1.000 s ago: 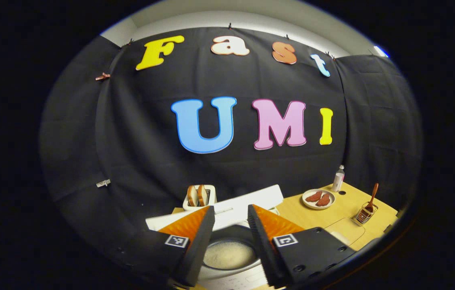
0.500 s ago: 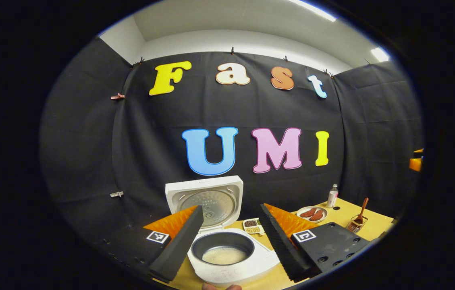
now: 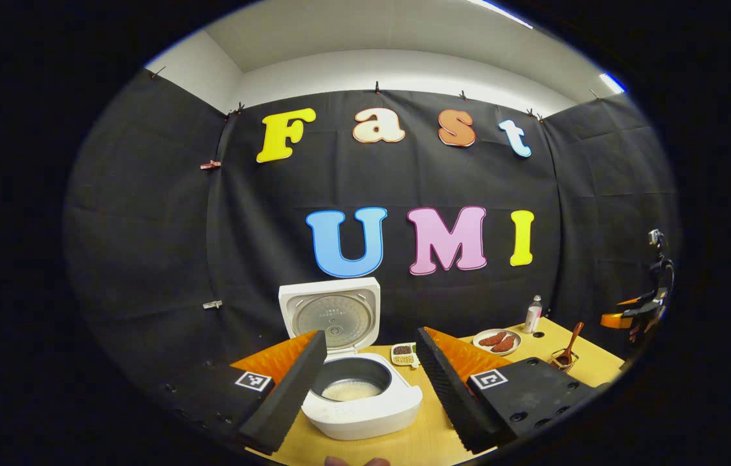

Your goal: Close the left gripper, press the button to open the rice cooker; take a wooden spoon from the chopstick holder with the right hand, scoop a spoonful of rice and pour it into the rice cooker, then put the wooden spoon back into the chopstick holder.

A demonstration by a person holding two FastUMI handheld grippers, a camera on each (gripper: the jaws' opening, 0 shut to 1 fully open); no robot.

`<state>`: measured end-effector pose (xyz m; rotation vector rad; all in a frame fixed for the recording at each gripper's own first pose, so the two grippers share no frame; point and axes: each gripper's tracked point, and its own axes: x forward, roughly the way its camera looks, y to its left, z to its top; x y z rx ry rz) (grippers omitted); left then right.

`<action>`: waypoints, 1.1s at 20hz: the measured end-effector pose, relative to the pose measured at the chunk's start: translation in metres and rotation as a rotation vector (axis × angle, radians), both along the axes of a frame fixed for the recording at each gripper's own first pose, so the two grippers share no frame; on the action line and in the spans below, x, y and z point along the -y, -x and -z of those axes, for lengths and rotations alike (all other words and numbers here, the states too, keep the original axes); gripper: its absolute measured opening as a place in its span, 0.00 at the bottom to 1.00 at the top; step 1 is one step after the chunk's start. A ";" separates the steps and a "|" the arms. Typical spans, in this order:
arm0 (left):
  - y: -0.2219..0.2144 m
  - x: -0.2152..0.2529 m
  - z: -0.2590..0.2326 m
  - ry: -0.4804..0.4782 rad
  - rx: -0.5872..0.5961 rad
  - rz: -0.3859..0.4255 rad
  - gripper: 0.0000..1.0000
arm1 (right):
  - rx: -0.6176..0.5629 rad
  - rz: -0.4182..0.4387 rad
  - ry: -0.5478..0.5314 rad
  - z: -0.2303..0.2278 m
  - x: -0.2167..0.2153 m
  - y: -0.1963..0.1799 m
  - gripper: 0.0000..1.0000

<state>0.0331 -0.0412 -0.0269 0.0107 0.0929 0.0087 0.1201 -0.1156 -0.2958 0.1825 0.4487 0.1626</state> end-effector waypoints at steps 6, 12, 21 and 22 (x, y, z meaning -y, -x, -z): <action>0.022 0.014 0.014 0.006 -0.076 -0.084 0.96 | -0.154 -0.033 -0.101 0.092 0.001 -0.041 0.86; 0.031 0.014 0.013 -0.013 -0.103 -0.169 0.96 | -0.279 -0.053 -0.185 0.154 -0.010 -0.071 0.79; 0.051 0.008 0.020 -0.010 -0.139 -0.242 0.96 | -0.309 -0.022 -0.306 0.157 -0.015 -0.087 0.17; 0.054 0.006 0.020 -0.015 -0.140 -0.244 0.96 | -0.289 -0.006 -0.304 0.153 -0.015 -0.090 0.17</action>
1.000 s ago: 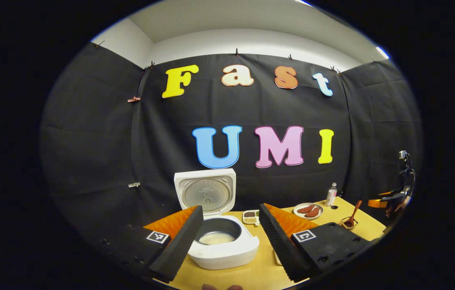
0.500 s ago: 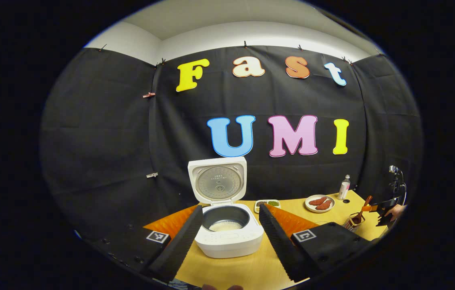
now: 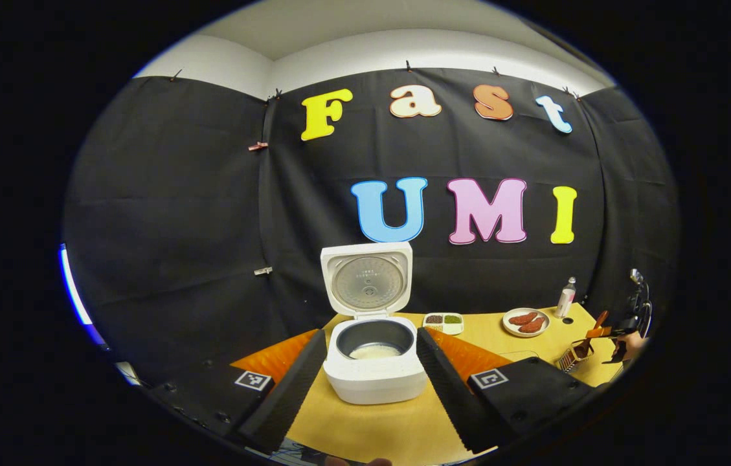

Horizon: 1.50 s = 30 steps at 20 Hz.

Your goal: Close the left gripper, press the button to open the rice cooker; take a wooden spoon from the chopstick holder with the right hand, scoop a spoonful of rice and pour it into the rice cooker, then put the wooden spoon back into the chopstick holder.

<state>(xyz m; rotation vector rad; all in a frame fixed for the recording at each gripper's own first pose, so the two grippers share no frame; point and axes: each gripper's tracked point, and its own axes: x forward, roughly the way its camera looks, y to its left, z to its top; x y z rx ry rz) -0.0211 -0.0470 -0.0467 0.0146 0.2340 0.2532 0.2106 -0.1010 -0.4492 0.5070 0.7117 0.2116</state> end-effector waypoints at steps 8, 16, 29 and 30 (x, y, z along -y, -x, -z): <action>0.024 -0.033 -0.001 0.039 0.018 -0.015 0.96 | 0.148 0.049 0.081 -0.082 0.007 0.003 0.11; 0.029 -0.077 0.008 0.098 0.049 0.013 0.96 | 0.335 -0.061 0.078 -0.200 -0.076 0.036 0.11; 0.014 -0.127 0.016 0.077 0.049 0.108 0.97 | 0.334 -0.374 0.467 -0.111 -0.251 0.080 0.11; 0.010 -0.130 0.019 0.077 0.044 0.114 0.97 | 0.326 -0.384 0.503 -0.100 -0.256 0.081 0.11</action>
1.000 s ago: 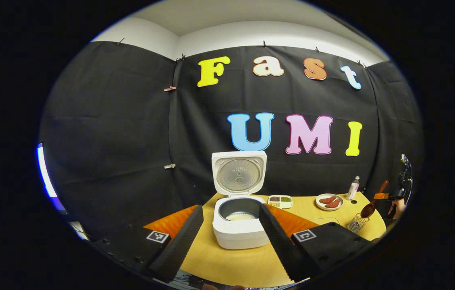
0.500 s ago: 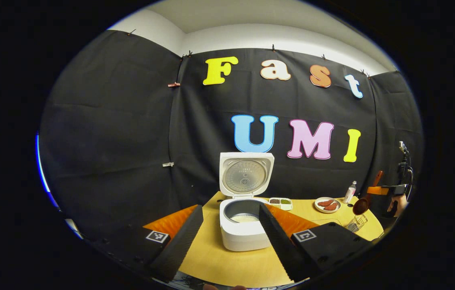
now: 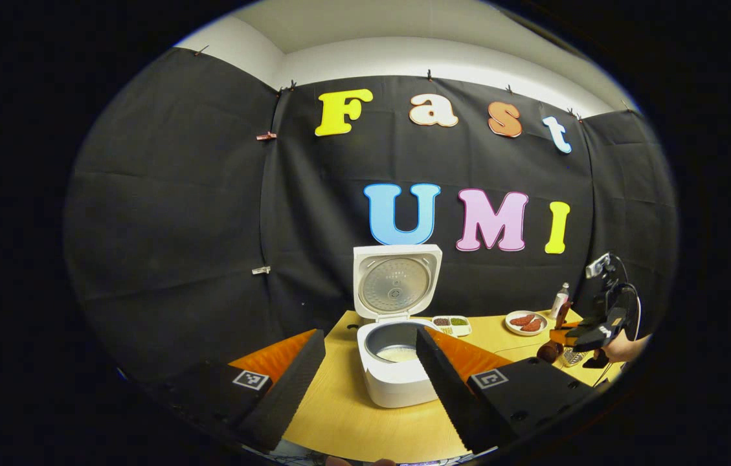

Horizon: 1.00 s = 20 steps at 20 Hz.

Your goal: Close the left gripper, press the button to open the rice cooker; take a wooden spoon from the chopstick holder with the right hand, scoop a spoonful of rice and pour it into the rice cooker, then put the wooden spoon back into the chopstick holder.

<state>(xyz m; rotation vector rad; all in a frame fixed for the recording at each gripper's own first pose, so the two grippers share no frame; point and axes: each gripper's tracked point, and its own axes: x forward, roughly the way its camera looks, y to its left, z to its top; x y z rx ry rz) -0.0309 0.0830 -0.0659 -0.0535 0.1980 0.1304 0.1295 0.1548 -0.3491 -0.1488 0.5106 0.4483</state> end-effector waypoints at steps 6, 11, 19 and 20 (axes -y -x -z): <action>-0.032 -0.014 0.012 0.015 0.000 0.043 0.97 | -0.013 0.042 0.150 0.051 -0.014 0.001 0.11; -0.043 -0.029 0.018 0.016 -0.007 0.038 0.97 | -0.080 0.132 0.099 0.065 -0.023 0.007 0.11; -0.046 -0.042 0.024 0.016 -0.028 0.019 0.97 | -0.295 0.344 -0.360 0.065 -0.056 0.018 0.11; -0.046 -0.043 0.025 0.017 -0.029 0.018 0.97 | -0.322 0.371 -0.421 0.066 -0.058 0.018 0.11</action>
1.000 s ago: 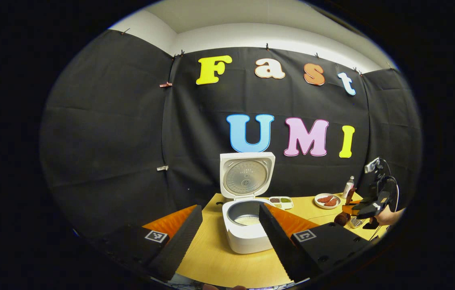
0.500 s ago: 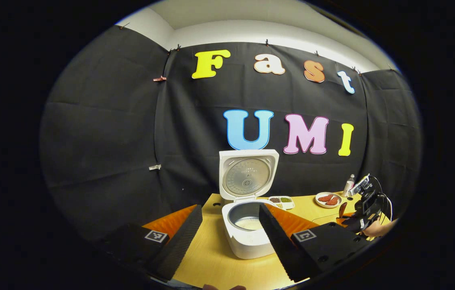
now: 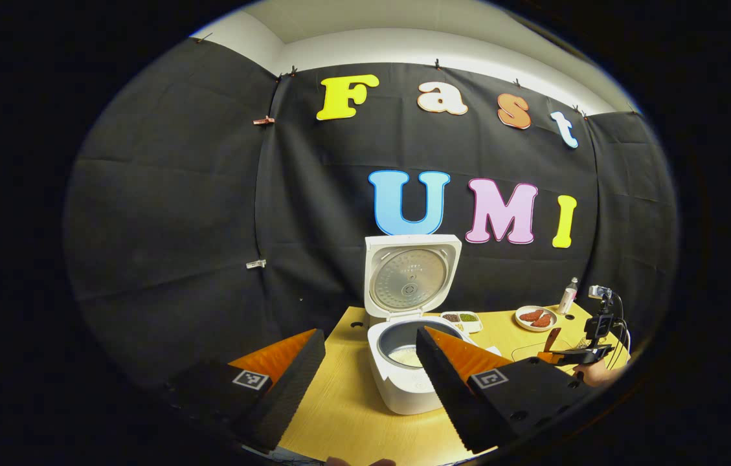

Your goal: Close the left gripper, press the button to open the rice cooker; take a wooden spoon from the chopstick holder with the right hand, scoop a spoonful of rice and pour it into the rice cooker, then put the wooden spoon back into the chopstick holder.

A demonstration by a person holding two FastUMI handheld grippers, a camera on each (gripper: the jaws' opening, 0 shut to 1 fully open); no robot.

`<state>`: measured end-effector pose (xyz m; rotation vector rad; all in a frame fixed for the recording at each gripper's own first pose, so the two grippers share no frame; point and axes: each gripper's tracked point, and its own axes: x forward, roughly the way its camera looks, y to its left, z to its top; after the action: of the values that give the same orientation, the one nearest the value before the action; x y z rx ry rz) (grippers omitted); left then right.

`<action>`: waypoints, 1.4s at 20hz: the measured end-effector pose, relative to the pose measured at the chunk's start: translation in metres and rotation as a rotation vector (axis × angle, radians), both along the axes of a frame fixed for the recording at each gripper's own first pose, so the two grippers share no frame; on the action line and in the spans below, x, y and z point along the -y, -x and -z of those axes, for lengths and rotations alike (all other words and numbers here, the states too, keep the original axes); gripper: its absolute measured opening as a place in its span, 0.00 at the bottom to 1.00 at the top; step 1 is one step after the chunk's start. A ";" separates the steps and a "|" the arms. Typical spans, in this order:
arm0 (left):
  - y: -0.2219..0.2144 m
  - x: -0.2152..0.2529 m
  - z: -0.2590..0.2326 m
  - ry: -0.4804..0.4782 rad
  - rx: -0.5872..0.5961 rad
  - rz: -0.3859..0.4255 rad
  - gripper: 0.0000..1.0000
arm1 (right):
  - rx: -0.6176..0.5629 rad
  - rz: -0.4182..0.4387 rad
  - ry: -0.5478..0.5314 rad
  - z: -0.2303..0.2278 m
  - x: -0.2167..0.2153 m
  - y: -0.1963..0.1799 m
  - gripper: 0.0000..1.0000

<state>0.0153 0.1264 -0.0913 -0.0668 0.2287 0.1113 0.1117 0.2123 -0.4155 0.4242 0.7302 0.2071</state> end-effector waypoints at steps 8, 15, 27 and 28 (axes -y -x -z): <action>0.001 0.007 -0.003 -0.003 -0.005 0.008 0.97 | -0.139 0.208 -0.418 0.011 0.020 -0.002 0.11; 0.007 0.016 -0.014 0.009 0.021 0.022 0.97 | -0.092 0.270 -0.613 -0.030 0.047 -0.013 0.11; 0.029 0.020 -0.010 0.067 0.036 0.051 0.97 | -0.049 0.398 -0.782 -0.137 0.081 -0.021 0.11; 0.031 0.020 -0.006 0.075 0.033 0.052 0.97 | -0.039 0.389 -0.798 -0.151 0.075 -0.025 0.11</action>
<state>-0.0157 0.1067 -0.0849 -0.1376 0.2010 0.0502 0.1363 0.1376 -0.2645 1.3188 0.5663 0.1148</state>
